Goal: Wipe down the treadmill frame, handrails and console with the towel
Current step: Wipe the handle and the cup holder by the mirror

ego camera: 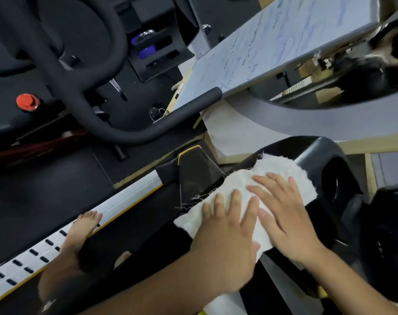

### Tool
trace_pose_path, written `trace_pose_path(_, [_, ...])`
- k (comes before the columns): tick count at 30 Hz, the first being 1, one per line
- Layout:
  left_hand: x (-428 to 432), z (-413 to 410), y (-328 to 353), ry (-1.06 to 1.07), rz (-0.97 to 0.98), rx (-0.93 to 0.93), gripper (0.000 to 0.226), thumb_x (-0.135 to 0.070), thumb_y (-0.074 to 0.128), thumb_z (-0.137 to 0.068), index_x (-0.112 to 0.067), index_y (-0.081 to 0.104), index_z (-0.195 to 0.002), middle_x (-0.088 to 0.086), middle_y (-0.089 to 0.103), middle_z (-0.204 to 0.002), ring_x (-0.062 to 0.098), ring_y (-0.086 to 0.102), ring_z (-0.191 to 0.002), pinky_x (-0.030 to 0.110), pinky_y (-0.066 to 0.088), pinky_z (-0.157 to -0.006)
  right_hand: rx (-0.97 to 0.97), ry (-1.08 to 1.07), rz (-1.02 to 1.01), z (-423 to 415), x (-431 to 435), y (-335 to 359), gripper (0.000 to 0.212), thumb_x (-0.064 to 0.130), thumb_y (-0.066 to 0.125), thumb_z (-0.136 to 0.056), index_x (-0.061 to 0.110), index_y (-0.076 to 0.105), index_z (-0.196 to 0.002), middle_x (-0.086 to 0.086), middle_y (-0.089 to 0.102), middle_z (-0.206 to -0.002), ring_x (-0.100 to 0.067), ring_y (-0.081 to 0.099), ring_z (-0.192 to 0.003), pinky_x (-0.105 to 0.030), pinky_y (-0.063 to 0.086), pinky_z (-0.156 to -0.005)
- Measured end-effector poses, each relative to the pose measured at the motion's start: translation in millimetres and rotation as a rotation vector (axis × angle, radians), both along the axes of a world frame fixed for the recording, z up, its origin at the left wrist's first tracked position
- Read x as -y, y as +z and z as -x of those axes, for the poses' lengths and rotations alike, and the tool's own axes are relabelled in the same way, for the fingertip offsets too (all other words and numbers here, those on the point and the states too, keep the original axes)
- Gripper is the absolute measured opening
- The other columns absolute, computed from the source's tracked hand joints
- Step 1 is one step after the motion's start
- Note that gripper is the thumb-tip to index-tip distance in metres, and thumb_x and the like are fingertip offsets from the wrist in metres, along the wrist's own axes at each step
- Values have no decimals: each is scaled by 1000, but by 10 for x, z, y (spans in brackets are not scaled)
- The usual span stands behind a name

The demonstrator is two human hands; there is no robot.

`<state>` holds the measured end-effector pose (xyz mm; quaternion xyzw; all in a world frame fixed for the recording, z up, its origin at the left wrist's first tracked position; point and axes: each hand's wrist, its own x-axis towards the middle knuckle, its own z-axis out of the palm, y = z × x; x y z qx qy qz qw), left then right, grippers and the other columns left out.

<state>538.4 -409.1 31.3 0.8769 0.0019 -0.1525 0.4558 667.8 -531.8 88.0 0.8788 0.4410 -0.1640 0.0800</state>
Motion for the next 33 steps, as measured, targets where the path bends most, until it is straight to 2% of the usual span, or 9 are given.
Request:
trace_pose_path(3, [9,-304,19,-50,-7,-74,78,-48,31,-103,-18,-20,-153,17,-16,-162,47,-3,-147,61,7,-118,2,81,42,-267,-27,10,48,39,32,-94,20,60,-127,3,52,-138,-20,39,-136,-51,17,-117])
trace_pose_path(5, [-12,-683,-17,-59,85,-115,76,-48,29,-104,-15,-17,-155,16,-12,-164,46,-3,-148,59,7,-119,3,99,107,-598,-104,-2,49,40,31,-94,17,63,-123,1,58,-131,-18,47,-128,-46,22,-115])
trace_pose_path(9, [-43,-1018,-47,-31,222,-141,71,-45,24,-105,-13,-13,-156,16,-8,-165,41,-4,-150,53,3,-121,9,-71,233,-1049,-292,-40,53,44,30,-90,20,69,-117,1,68,-122,-22,56,-121,-46,33,-109])
trace_pose_path(12, [-102,-647,-124,-19,235,-101,67,-43,21,-106,-14,-12,-156,17,-10,-164,34,-7,-151,46,-1,-123,50,-80,190,-860,-269,-87,49,40,32,-89,27,70,-116,9,65,-125,-14,52,-124,-47,27,-113])
trace_pose_path(16, [-60,-287,-127,13,163,-89,70,-42,26,-105,-14,-11,-156,18,-12,-164,34,-10,-151,47,-2,-123,40,-4,48,-375,-130,-85,44,34,31,-95,29,67,-119,17,59,-126,-9,43,-128,-48,17,-116])
trace_pose_path(20, [3,-492,-39,-12,139,-132,73,-45,26,-105,-11,-14,-155,23,-16,-162,40,-12,-150,48,-4,-123,-24,91,55,-593,-138,-104,44,32,32,-94,25,68,-119,15,62,-125,-9,49,-123,-44,23,-115])
trace_pose_path(25, [28,-986,-32,6,221,-210,76,-48,28,-105,-6,-8,-156,25,-9,-162,38,-7,-151,46,-2,-123,-53,111,196,-1101,-256,-173,50,39,30,-90,28,69,-119,16,65,-124,-7,55,-122,-31,34,-109])
trace_pose_path(29, [39,-1195,-104,62,306,-210,74,-47,28,-104,-4,-3,-156,24,-4,-163,35,-4,-152,46,0,-123,-64,30,328,-1296,-402,-176,60,52,21,-80,45,63,-121,29,57,-129,1,46,-128,-30,37,-107])
trace_pose_path(33, [17,-1411,-132,101,411,-306,73,-49,23,-103,-5,-1,-156,18,-3,-165,31,-4,-152,44,3,-123,-183,-86,574,-1555,-576,-233,45,55,27,-85,57,55,-121,24,54,-136,-11,46,-128,-36,37,-105])
